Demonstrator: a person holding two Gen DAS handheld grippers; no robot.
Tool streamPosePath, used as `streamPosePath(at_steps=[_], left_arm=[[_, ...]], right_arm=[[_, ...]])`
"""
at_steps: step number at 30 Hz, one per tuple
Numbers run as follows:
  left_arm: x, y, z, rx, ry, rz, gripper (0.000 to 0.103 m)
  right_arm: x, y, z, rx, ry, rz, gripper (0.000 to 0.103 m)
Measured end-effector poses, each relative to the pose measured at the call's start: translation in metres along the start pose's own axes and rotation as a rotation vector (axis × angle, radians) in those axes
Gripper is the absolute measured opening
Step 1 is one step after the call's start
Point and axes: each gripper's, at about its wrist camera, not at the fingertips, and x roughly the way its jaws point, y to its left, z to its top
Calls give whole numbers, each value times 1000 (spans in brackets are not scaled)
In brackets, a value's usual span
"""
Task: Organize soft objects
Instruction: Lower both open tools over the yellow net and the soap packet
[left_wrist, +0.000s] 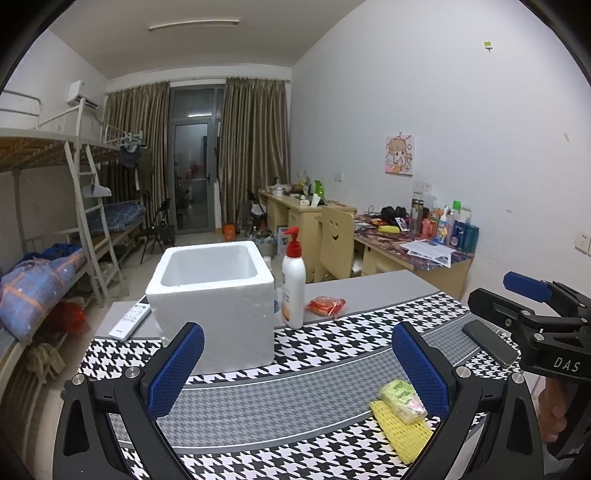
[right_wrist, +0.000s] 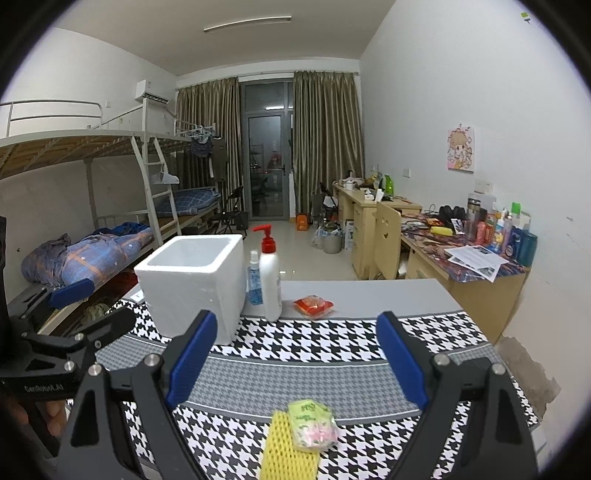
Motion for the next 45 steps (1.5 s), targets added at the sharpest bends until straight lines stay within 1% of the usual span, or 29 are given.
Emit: streamPosePath(at_steps=[10,23,27,31,34,45], left_arm=[[1,-12,-12,-10,11,-35,102],[11,-23,-31,5,39,-56,102],[14,-26,-39,3,64,-78,102],[20,-27,-45,-6,88,-71,102],[23,-28,-48,-6,101,-71,102],[38,-43,-64,16,138,-82,102]], right_arm=[[-6,-13,-14,26,5,-15,91],[-8,-22,-31,47,22,-33,91],[-5,-25,-36,52,34,-39,91],[-2,-27,-41,54,49,-44,91],[-1,-29,-44,60,41,-67,91],[9,-38,-55,72,80,-58,91]])
